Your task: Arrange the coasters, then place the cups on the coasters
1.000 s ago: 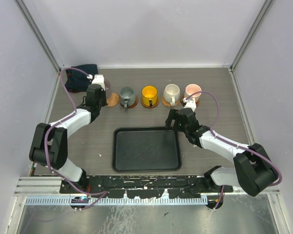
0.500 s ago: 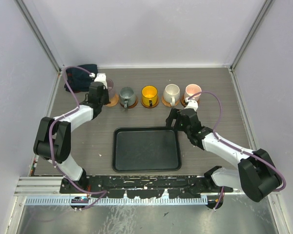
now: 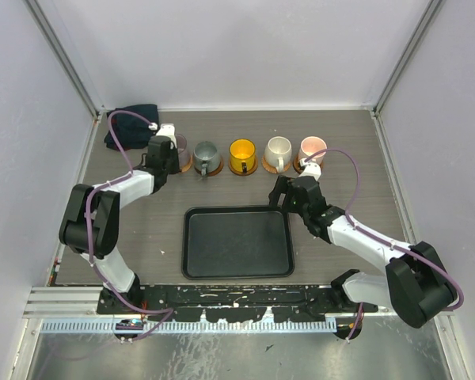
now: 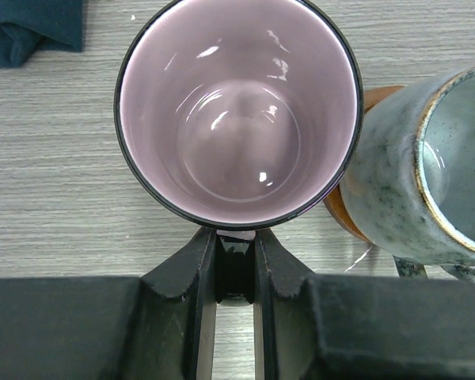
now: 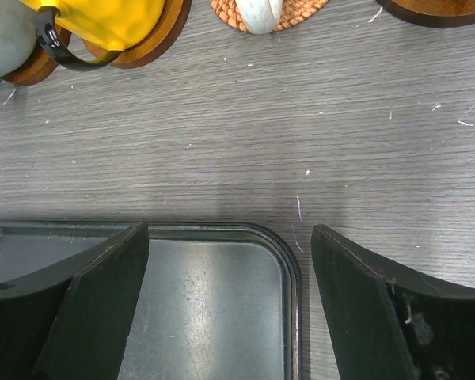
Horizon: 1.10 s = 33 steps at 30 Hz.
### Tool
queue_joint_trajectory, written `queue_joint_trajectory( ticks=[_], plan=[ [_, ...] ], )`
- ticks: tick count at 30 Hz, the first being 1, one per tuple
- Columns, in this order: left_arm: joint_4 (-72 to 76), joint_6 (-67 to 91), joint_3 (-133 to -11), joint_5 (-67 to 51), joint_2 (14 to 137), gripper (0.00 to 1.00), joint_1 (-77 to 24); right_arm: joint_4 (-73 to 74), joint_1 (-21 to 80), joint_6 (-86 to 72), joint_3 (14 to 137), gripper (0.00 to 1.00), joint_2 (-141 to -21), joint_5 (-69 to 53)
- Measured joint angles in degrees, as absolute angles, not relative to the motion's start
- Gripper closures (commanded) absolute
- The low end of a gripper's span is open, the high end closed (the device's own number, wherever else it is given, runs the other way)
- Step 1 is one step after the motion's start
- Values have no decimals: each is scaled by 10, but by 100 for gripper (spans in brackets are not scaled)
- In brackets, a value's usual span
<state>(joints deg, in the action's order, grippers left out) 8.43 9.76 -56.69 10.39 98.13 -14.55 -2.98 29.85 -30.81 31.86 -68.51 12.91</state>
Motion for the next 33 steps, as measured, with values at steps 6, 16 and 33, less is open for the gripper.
queue_joint_trajectory(
  ticks=[6,16,33],
  plan=[
    [82,98,-567,102,987,93,-145,-30,299,-308,319,13,-687,129],
    [74,96,-567,103,991,75,-145,-30,298,-308,319,13,-687,129],
    [82,99,-563,123,988,31,-145,-30,298,-310,319,13,-691,129]
  ],
)
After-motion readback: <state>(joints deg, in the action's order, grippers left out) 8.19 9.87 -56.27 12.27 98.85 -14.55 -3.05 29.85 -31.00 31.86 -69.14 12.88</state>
